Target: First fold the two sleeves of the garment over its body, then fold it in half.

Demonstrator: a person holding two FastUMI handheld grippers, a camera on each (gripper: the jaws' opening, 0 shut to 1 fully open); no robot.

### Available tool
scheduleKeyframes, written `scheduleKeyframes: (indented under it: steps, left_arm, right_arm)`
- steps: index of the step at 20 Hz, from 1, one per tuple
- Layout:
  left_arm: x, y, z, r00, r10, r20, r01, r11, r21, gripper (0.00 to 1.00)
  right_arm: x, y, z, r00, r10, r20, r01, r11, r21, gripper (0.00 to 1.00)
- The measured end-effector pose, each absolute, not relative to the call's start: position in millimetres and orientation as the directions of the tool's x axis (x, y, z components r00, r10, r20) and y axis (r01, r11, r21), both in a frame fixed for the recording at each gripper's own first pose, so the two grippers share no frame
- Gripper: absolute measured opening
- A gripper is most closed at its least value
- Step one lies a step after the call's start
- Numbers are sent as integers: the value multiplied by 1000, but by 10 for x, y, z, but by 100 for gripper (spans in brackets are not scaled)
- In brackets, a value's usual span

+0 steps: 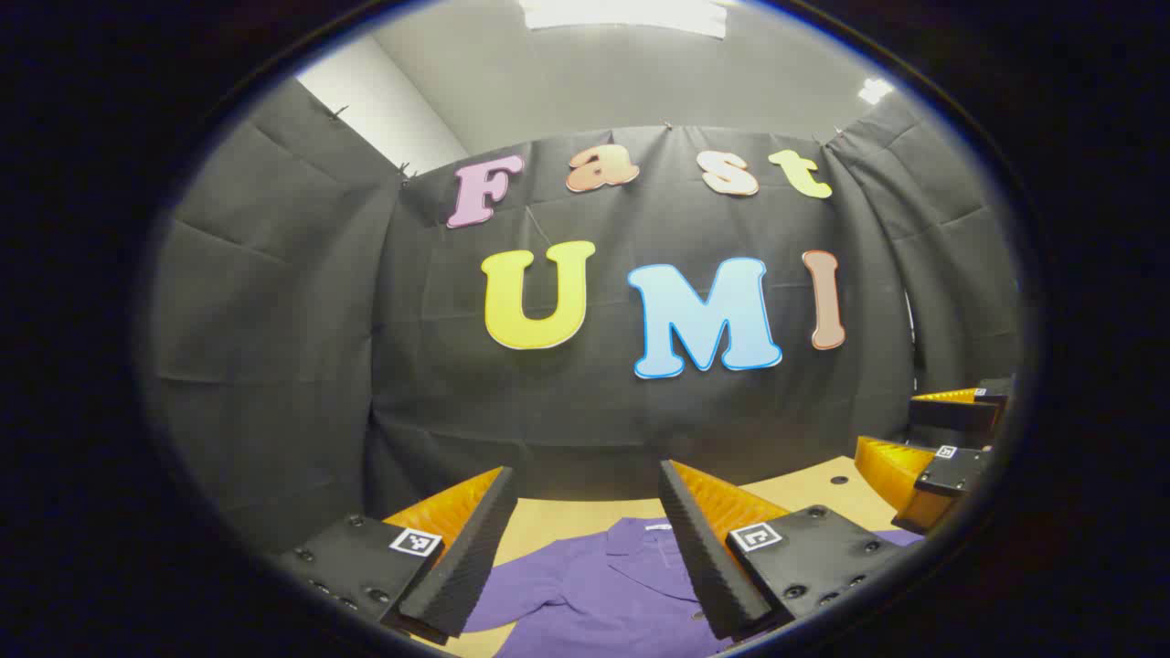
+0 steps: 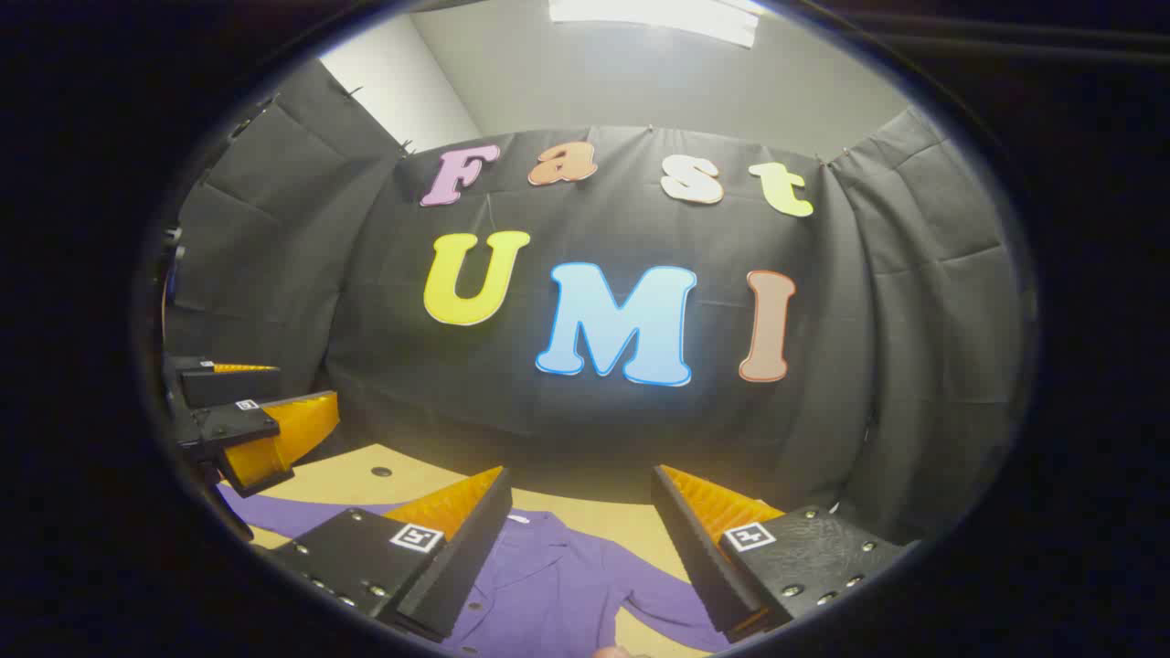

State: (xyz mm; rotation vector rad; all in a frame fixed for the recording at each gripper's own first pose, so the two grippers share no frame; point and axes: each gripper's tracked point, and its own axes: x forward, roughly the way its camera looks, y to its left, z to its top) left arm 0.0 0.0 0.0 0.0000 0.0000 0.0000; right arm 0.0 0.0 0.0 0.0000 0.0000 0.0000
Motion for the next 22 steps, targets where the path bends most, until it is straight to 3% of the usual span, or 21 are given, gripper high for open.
scheduleKeyframes:
  steps: [22]
  left_arm:
    - [-3,-133,-1,999,-37,-5,37,999,-6,99]
  right_arm:
    - [-129,-377,-105,997,-78,-19,79,996,33,95]
